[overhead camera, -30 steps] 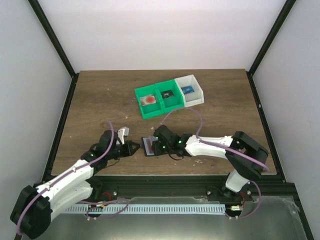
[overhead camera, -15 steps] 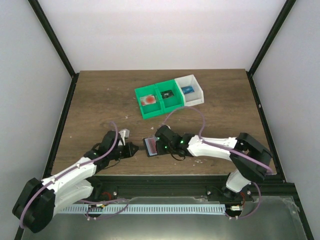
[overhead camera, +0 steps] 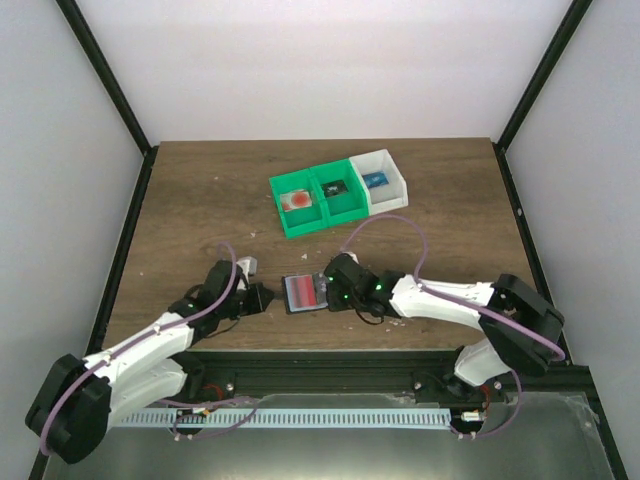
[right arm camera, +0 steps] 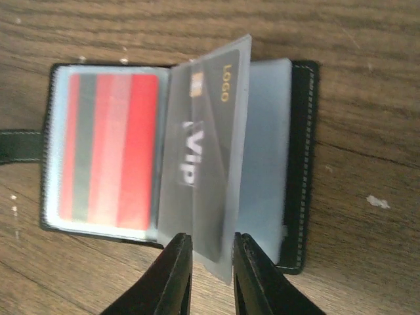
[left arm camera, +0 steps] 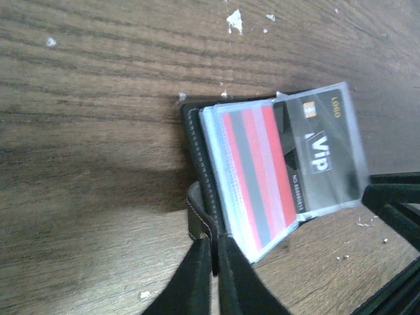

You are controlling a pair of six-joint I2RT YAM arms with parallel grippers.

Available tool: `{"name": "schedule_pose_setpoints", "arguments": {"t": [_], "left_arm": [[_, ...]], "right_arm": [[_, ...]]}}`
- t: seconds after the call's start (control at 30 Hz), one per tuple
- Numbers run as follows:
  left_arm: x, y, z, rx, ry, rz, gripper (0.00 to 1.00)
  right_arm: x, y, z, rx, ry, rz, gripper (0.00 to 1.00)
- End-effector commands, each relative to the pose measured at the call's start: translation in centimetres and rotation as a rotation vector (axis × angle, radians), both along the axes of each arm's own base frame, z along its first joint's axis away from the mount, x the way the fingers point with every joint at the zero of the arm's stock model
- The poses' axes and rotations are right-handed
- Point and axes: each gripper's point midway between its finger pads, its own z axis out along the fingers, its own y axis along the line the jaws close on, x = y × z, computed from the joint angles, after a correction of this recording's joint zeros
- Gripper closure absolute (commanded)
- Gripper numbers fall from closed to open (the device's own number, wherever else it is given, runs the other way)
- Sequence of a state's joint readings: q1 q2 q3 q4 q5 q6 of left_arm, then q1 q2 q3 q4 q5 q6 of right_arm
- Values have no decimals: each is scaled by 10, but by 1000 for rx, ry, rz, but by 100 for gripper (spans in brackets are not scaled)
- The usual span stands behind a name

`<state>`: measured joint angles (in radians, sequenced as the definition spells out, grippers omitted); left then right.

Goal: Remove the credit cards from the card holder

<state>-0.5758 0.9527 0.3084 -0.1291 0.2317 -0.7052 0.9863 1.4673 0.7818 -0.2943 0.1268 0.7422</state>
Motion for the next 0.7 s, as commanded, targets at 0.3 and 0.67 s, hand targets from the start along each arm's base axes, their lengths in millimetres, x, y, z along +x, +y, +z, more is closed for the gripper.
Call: {"name": "schedule_pose_setpoints", "arguments": {"t": [0.3, 0.67], "left_arm": [[23, -11, 67, -99, -119, 37, 37], [23, -56, 76, -329, -71, -90, 46]], "right_arm": [[-8, -11, -11, 34, 60, -16, 80], [17, -3, 39, 156, -55, 22, 76]]}}
